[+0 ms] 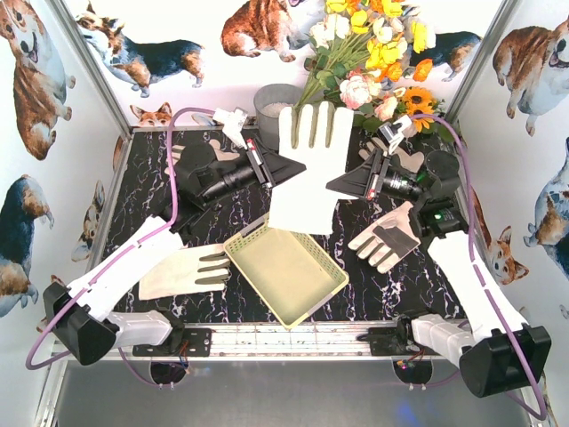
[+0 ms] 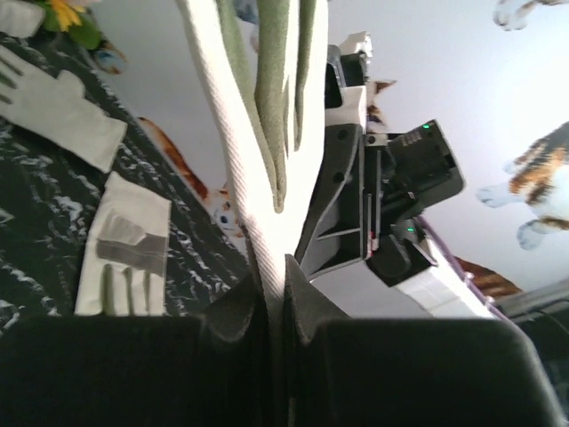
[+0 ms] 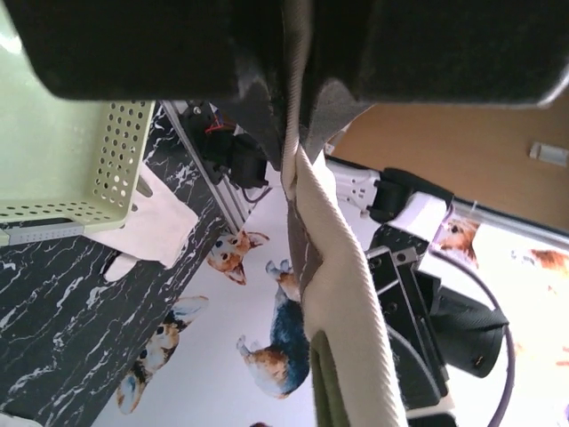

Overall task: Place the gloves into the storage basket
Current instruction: Pair the glove with the glove.

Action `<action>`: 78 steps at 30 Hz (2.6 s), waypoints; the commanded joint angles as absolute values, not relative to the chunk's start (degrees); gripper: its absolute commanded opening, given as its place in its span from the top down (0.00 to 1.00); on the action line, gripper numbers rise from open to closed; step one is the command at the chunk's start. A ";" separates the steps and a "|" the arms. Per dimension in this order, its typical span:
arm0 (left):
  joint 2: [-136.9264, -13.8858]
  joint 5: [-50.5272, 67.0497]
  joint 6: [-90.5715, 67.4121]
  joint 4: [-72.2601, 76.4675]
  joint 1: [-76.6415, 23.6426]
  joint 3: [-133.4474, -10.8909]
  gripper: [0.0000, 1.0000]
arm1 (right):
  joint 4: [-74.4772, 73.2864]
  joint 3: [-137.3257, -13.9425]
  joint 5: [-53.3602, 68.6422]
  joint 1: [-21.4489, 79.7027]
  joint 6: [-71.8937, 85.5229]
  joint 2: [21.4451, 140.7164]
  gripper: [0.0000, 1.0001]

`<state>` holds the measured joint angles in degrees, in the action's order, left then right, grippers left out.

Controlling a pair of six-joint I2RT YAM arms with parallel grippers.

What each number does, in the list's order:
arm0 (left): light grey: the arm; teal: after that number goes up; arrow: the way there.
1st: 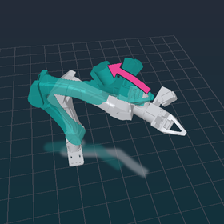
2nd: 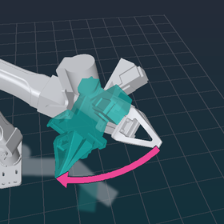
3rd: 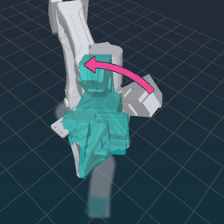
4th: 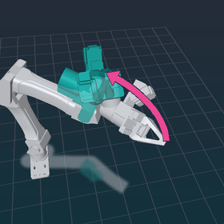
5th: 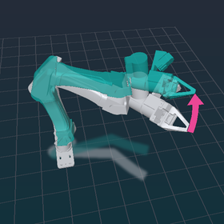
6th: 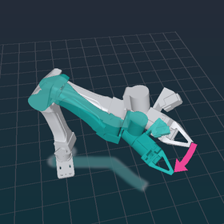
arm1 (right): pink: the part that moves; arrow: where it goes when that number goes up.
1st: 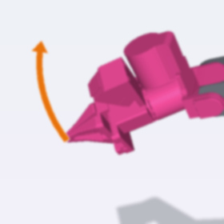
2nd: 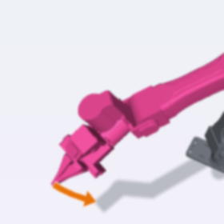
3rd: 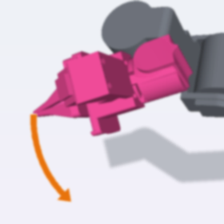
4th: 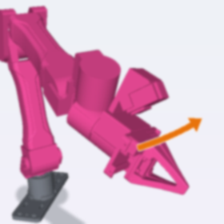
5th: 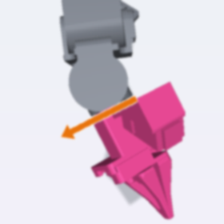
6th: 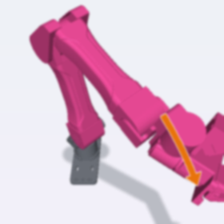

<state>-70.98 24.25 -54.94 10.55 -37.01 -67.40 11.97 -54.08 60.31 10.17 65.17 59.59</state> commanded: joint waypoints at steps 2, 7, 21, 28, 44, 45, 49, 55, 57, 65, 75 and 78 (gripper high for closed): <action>-71.41 14.64 -43.14 -6.59 -36.89 -74.99 0.97 | -9.44 -62.98 48.51 10.20 53.09 58.23 1.00; -72.66 9.33 -39.94 -7.89 -36.91 -74.03 0.93 | -22.96 -68.66 39.32 10.37 45.05 60.75 1.00; -86.31 2.52 -30.98 -4.13 -34.89 -76.60 1.00 | -36.03 -79.51 20.31 14.42 33.74 77.12 1.00; -97.46 5.57 -30.53 -1.91 -32.08 -79.04 1.00 | -37.97 -85.72 11.46 18.06 29.98 88.97 1.00; -113.76 7.45 -33.18 1.03 -26.65 -86.91 1.00 | -38.36 -96.75 8.38 18.63 25.24 109.05 1.00; -114.38 7.73 -33.48 1.17 -26.44 -87.30 1.00 | -38.73 -97.44 8.35 18.65 25.04 109.98 1.00; -116.99 6.54 -34.09 0.44 -25.98 -88.77 1.00 | -39.64 -99.76 8.51 18.67 24.99 113.80 1.00; -119.49 5.85 -34.01 -1.80 -25.76 -89.26 1.00 | -41.13 -102.06 9.28 18.72 25.21 118.79 1.00; -120.38 5.21 -33.76 -3.25 -25.68 -89.59 1.00 | -40.98 -101.88 9.15 18.72 25.14 119.76 1.00; -122.50 3.07 -33.52 -6.18 -24.90 -90.61 1.00 | -41.83 -104.29 9.50 18.72 25.00 123.97 1.00; -123.73 3.88 -34.53 -8.18 -23.74 -90.40 1.00 | -44.92 -108.73 9.28 18.63 25.01 129.16 1.00; -124.70 4.52 -34.99 -8.17 -23.73 -90.77 1.00 | -46.46 -110.29 9.21 18.63 24.96 130.41 1.00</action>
<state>-122.65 5.82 -34.70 -7.22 -25.67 -89.08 -42.85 -106.74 11.94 19.46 25.98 128.57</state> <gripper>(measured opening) 0.008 0.048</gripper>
